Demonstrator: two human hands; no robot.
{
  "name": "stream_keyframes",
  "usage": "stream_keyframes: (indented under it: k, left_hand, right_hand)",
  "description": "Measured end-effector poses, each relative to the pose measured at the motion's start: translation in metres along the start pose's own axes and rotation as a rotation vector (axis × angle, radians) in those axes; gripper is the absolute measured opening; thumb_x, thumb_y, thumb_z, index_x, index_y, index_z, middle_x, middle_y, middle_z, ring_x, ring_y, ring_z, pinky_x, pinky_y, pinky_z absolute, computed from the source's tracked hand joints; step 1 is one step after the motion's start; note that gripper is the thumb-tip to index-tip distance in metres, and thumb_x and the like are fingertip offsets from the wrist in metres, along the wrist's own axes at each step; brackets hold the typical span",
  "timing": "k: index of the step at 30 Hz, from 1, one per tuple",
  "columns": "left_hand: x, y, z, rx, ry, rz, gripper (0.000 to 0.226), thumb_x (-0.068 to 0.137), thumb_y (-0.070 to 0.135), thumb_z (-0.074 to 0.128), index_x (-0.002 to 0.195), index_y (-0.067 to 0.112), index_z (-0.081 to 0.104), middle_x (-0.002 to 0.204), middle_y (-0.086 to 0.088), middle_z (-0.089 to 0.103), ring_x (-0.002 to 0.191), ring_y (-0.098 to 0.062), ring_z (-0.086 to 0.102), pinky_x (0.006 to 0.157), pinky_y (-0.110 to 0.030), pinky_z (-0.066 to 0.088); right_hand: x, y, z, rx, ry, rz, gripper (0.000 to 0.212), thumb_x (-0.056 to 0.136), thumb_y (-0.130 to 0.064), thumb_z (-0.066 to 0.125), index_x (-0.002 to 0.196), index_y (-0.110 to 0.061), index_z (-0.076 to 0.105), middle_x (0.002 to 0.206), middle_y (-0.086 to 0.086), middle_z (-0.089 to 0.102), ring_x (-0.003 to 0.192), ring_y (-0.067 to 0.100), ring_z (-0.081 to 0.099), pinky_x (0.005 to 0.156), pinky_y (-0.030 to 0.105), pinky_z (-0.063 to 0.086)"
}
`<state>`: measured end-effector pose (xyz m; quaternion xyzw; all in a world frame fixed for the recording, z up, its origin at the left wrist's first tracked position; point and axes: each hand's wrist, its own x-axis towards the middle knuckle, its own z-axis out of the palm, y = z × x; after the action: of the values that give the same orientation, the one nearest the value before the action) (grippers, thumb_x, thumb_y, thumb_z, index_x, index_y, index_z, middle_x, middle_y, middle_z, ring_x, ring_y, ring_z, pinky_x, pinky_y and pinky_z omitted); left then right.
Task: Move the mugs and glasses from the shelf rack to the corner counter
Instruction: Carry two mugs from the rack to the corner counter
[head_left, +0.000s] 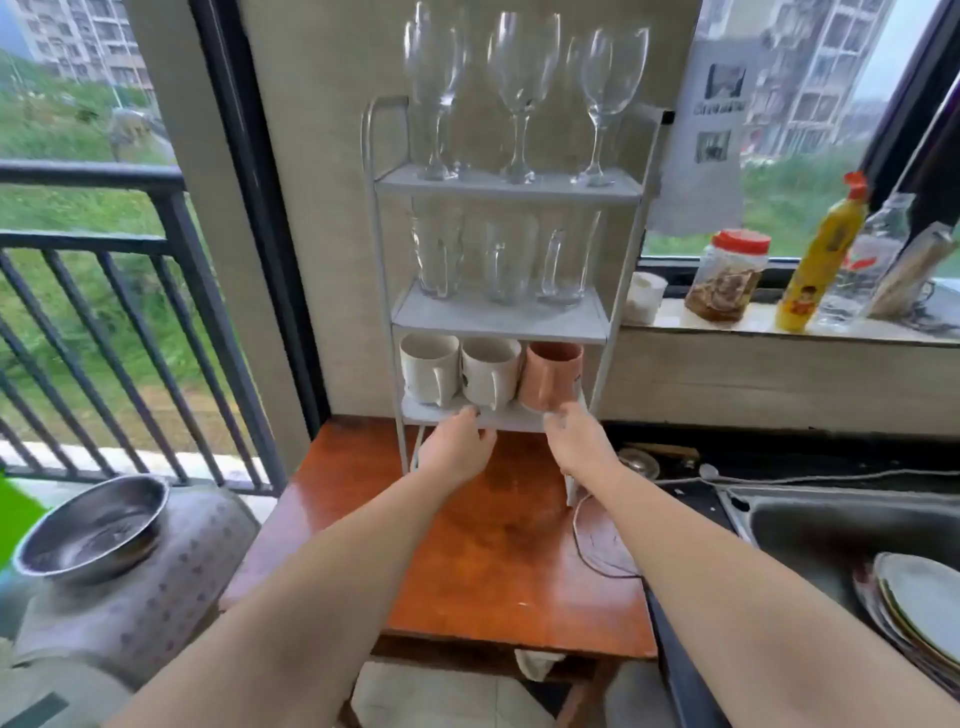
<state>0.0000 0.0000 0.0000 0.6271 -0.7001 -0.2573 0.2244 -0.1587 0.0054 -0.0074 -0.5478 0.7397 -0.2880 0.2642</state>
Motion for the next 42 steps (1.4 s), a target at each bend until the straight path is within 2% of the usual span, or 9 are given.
stream_keyframes:
  k: [5,9,12,15,21,27,33,37,42]
  left_hand:
    - [0.049,0.007,0.012,-0.303,-0.029,-0.162,0.052,0.098,0.032,0.042,0.145,0.009,0.035,0.143,-0.014,0.046,0.124,-0.032,0.052,0.098,-0.038,0.045]
    - [0.072,0.010,0.025,-0.448,-0.017,-0.196,0.045,0.099,0.029,0.041,0.138,0.007,0.046,0.133,-0.013,0.057,0.117,-0.030,0.055,0.088,-0.031,0.042]
    - [0.085,0.015,0.027,-0.571,-0.047,-0.239,0.037,0.100,0.029,0.039,0.119,0.004,0.059,0.107,-0.012,0.061,0.098,-0.029,0.056,0.082,-0.031,0.042]
    - [0.094,0.015,0.032,-0.660,-0.074,-0.267,0.031,0.100,0.034,0.036,0.089,0.015,0.057,0.102,-0.008,0.061,0.105,-0.031,0.058,0.095,-0.040,0.047]
    - [0.094,0.019,0.031,-0.651,-0.033,-0.245,0.035,0.103,0.035,0.026,0.110,0.012,0.052,0.109,-0.011,0.062,0.104,-0.027,0.058,0.097,-0.040,0.046]
    - [0.073,0.028,0.028,-0.656,0.004,-0.188,0.034,0.103,0.027,0.026,0.117,0.006,0.050,0.106,-0.013,0.058,0.094,-0.021,0.051,0.093,-0.037,0.045]
    - [0.034,0.019,0.031,-0.625,0.099,-0.149,0.031,0.104,0.032,0.027,0.097,0.010,0.049,0.077,0.002,0.047,0.078,-0.014,0.047,0.065,-0.024,0.039]
    - [0.001,0.007,0.023,-0.651,0.145,-0.139,0.044,0.104,0.032,0.027,0.109,-0.003,0.054,0.077,0.000,0.048,0.087,-0.021,0.049,0.080,-0.034,0.042]
    - [-0.036,0.002,0.015,-0.631,0.190,-0.077,0.053,0.104,0.031,0.026,0.119,-0.017,0.046,0.093,-0.029,0.057,0.093,-0.043,0.052,0.083,-0.047,0.044]
  right_hand:
    - [0.037,-0.015,0.006,0.403,0.113,0.100,0.044,0.098,-0.032,0.042,0.138,-0.012,0.042,0.115,0.006,0.052,0.082,0.018,0.057,0.088,0.043,0.056]
    - [0.059,-0.016,0.015,0.575,0.086,0.201,0.026,0.098,-0.038,0.042,0.103,-0.018,0.058,0.101,0.004,0.057,0.085,0.018,0.056,0.076,0.033,0.058]
    - [0.073,-0.016,0.020,0.696,0.026,0.292,0.029,0.098,-0.043,0.042,0.104,-0.016,0.053,0.091,0.005,0.062,0.086,0.021,0.061,0.075,0.033,0.057]
    - [0.082,-0.014,0.022,0.757,0.007,0.310,0.031,0.099,-0.042,0.041,0.101,-0.014,0.055,0.090,0.007,0.066,0.085,0.023,0.063,0.070,0.030,0.054]
    - [0.089,-0.011,0.024,0.553,0.086,0.298,0.045,0.102,-0.041,0.026,0.127,-0.012,0.047,0.096,0.007,0.054,0.073,0.018,0.052,0.084,0.040,0.053]
    - [0.079,-0.001,0.014,0.501,0.081,0.217,0.050,0.102,-0.039,0.025,0.136,-0.007,0.044,0.110,0.011,0.055,0.096,0.026,0.054,0.085,0.036,0.046]
    - [0.048,0.004,0.007,0.536,0.016,0.139,0.035,0.102,-0.044,0.025,0.104,-0.017,0.047,0.071,0.000,0.047,0.058,0.014,0.045,0.053,0.025,0.040]
    - [0.017,0.005,0.013,0.531,-0.001,0.093,0.041,0.100,-0.048,0.025,0.073,-0.023,0.044,0.065,-0.001,0.045,0.054,0.015,0.043,0.057,0.029,0.039]
    - [-0.029,0.009,0.009,0.589,0.053,0.095,0.042,0.100,-0.047,0.030,0.070,-0.022,0.045,0.062,0.001,0.044,0.050,0.015,0.040,0.048,0.026,0.033]
